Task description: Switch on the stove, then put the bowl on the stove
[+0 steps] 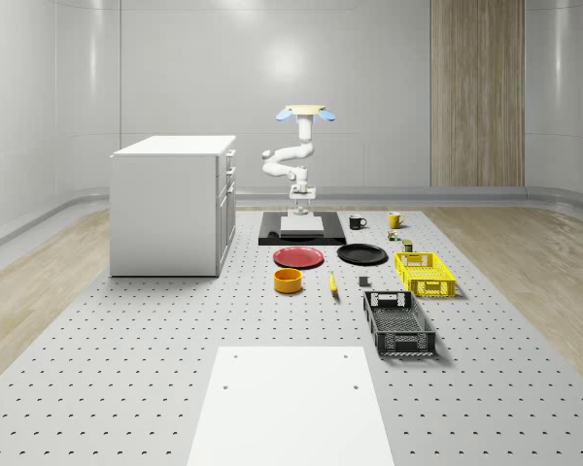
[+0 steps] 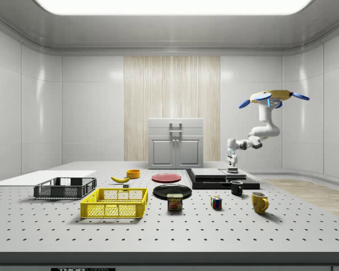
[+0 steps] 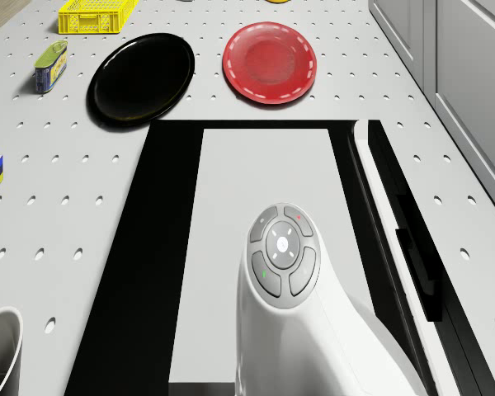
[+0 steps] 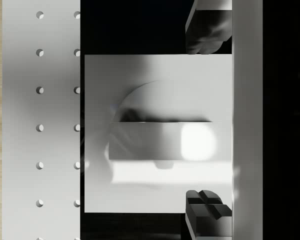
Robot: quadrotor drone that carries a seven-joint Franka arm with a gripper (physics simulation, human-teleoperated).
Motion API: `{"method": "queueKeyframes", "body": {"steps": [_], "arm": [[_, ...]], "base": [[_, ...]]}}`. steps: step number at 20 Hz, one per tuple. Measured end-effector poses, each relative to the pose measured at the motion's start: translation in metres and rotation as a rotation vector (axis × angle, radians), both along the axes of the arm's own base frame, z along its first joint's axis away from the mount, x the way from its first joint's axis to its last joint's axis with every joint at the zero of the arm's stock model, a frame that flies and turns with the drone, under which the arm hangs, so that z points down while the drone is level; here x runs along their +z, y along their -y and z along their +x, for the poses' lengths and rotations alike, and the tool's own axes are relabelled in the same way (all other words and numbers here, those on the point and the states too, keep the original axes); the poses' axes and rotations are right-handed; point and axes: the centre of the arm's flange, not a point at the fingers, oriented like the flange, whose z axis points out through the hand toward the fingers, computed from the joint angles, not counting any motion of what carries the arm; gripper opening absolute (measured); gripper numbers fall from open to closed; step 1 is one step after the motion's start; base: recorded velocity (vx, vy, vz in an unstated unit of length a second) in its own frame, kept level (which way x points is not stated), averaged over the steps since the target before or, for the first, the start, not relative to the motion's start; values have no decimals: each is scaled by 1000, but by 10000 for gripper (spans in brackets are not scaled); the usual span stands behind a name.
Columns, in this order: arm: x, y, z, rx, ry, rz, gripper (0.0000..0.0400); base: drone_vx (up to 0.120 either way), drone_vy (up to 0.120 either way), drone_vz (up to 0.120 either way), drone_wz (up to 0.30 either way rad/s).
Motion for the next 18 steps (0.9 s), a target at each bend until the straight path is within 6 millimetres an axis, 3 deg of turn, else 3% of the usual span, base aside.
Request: {"method": "queueKeyframes", "body": {"steps": [7, 18], "arm": [[18, 0, 0, 0, 0, 0, 400], [28, 0, 14, 0, 0, 0, 400]], "base": [[0, 0, 0, 0], [0, 0, 0, 0]]}}
